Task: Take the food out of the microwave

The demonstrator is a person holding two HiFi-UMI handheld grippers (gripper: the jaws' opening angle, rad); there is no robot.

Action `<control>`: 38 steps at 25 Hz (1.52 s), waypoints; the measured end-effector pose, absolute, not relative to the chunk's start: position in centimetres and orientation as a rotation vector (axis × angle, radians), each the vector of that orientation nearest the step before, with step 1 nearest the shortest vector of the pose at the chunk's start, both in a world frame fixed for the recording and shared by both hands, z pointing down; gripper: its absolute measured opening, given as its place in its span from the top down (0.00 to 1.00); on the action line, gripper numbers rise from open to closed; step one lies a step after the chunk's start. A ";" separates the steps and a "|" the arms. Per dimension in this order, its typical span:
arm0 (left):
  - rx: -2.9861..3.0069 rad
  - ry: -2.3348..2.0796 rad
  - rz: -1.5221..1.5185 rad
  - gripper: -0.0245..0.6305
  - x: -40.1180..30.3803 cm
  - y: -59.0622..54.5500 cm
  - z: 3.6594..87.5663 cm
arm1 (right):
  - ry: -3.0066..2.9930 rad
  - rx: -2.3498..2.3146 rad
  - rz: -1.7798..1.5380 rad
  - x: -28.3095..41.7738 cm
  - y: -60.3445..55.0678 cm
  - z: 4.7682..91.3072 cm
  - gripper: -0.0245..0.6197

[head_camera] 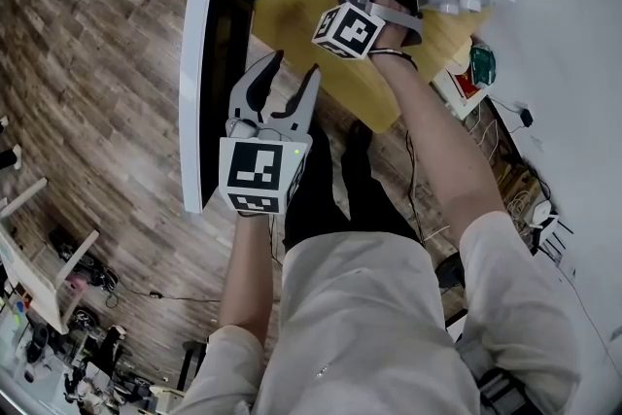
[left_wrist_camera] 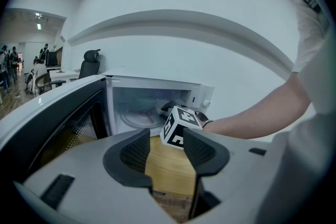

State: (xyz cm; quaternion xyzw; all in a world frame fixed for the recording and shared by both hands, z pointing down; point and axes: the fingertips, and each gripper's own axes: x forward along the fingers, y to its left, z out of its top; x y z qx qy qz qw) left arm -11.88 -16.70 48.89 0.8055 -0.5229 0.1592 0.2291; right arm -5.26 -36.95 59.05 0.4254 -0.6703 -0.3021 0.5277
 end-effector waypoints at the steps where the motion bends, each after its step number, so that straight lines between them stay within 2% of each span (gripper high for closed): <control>1: 2.218 -1.443 0.436 0.68 -11.8 -16.6 48.8 | -1.608 1.012 -0.724 -5.3 -36.7 58.9 0.84; 18: 2.197 -1.533 0.394 0.68 -9.4 -12.5 45.6 | -1.756 0.855 -0.776 -5.5 -29.1 55.5 0.85; 38: 2.164 -1.693 0.360 0.68 -4.2 -7.6 40.3 | -1.897 0.677 -0.852 0.4 -19.5 48.2 0.85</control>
